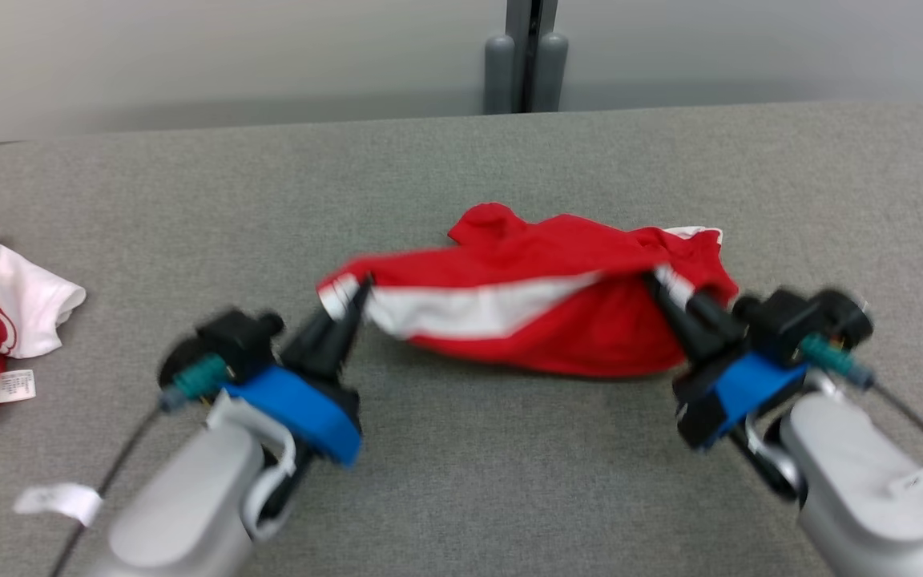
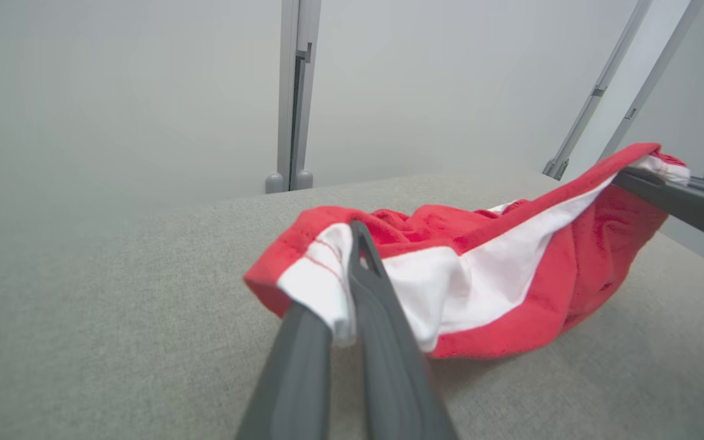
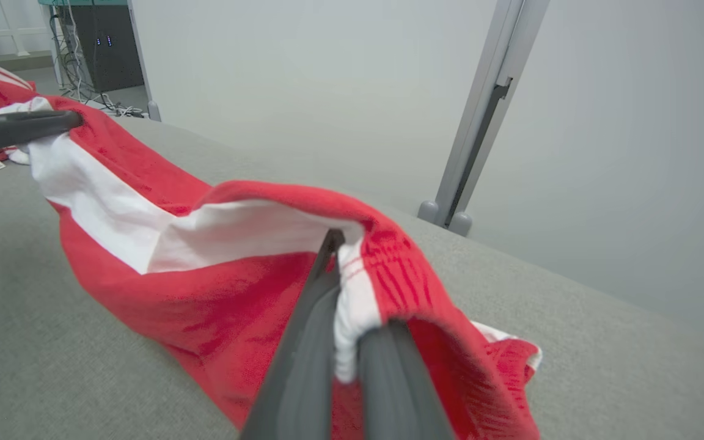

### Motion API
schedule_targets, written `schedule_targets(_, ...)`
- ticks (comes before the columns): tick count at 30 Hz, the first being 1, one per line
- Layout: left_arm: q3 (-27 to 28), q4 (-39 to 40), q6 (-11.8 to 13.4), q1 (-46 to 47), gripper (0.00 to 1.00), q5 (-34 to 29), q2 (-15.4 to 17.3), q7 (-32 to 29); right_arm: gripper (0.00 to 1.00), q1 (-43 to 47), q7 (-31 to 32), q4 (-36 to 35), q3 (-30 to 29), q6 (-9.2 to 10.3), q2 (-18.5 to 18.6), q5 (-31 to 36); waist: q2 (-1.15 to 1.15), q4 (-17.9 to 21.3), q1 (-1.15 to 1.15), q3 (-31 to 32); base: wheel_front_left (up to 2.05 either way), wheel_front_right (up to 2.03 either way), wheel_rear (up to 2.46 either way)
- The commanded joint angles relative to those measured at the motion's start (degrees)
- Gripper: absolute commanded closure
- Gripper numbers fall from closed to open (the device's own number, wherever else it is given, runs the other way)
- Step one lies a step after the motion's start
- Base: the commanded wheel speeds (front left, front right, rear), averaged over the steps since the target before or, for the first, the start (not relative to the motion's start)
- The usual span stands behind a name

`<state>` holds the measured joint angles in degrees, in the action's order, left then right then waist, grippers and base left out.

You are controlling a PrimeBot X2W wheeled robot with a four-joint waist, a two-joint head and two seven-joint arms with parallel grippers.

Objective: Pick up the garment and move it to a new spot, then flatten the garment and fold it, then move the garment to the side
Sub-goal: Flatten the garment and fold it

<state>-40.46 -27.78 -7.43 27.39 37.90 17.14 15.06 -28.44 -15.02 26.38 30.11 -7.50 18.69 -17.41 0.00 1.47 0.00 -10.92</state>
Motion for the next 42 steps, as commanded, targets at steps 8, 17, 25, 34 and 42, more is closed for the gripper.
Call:
schedule_targets(8, 5.1, 2.0, -0.1, 19.3, 1.00, 2.3, 2.8, -1.2, 1.00, -18.4, 2.8, -3.1, -2.6, 0.01, -0.1, -6.8, 0.00, 1.9, 0.00, -5.5, 0.00, 0.00, 0.00)
schedule_targets(17, 6.9, -3.2, -0.1, 41.8, 1.00, 3.0, 4.7, -3.2, 1.00, -41.6, 2.5, 6.8, -4.1, 0.00, -4.5, -16.4, 0.00, 4.7, 0.00, -12.1, 0.00, 0.00, 0.00)
schedule_targets(25, 3.7, -6.1, -0.1, 49.0, 1.00, 3.9, 3.2, -1.2, 1.00, -50.2, 0.2, 13.5, -1.4, 0.00, -3.4, -19.4, 0.00, 3.9, 0.00, -13.6, 0.00, 0.00, 0.00)
schedule_targets(34, 0.5, -4.7, -0.1, 39.3, 1.00, 6.5, 3.4, 0.0, 1.00, -41.7, -0.2, 11.4, 4.4, 0.00, -0.6, -22.5, 0.00, 2.6, 0.00, -15.5, 0.00, 0.00, 0.00)
schedule_targets(42, 7.6, 3.4, 0.7, 18.1, 1.00, 4.4, 4.2, 0.2, 1.00, -22.8, -0.2, 1.5, 5.3, 0.00, 2.5, -22.7, 0.00, 2.4, 0.00, -13.3, 0.00, 0.00, 0.00)
